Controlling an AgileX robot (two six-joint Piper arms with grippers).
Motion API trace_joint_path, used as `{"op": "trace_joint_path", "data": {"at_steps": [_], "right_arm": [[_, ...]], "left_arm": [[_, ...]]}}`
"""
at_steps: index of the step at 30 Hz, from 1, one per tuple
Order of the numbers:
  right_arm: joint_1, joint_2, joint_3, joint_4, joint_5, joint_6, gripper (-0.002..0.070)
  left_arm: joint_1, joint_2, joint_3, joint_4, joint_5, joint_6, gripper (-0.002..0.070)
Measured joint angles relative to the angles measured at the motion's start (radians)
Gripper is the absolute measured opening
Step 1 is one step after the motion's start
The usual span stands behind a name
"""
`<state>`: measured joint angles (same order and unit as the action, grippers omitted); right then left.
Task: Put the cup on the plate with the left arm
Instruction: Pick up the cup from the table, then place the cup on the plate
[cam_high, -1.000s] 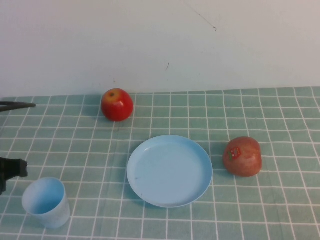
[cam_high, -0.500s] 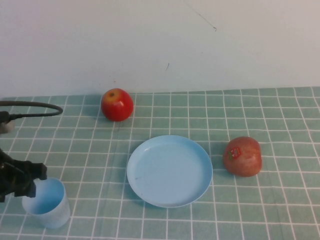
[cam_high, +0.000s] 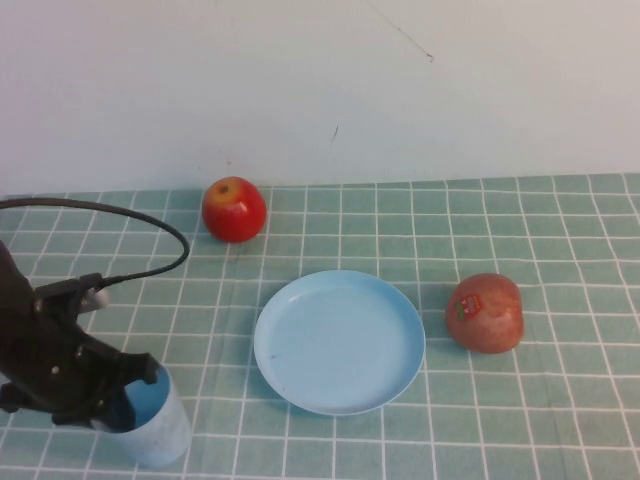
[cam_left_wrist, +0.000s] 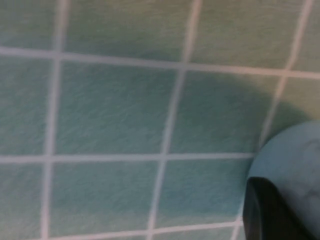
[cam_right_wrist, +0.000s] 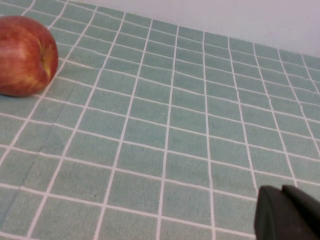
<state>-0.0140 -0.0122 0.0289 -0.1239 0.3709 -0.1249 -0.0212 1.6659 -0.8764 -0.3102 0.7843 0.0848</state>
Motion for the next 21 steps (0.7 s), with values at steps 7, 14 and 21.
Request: {"op": "trace_joint_path", "data": {"at_steps": [7, 14, 21], "right_arm": [[0.000, 0.000, 0.000, 0.000, 0.000, 0.000, -0.0002], [0.000, 0.000, 0.000, 0.000, 0.000, 0.000, -0.0002], [0.000, 0.000, 0.000, 0.000, 0.000, 0.000, -0.0002]], "left_arm": [[-0.020, -0.006, -0.120, -0.097, 0.050, 0.075, 0.0015], [-0.141, -0.020, -0.312, -0.099, 0.086, 0.062, 0.0015], [-0.262, 0.051, -0.497, -0.099, 0.106, 0.068, 0.0015]]}}
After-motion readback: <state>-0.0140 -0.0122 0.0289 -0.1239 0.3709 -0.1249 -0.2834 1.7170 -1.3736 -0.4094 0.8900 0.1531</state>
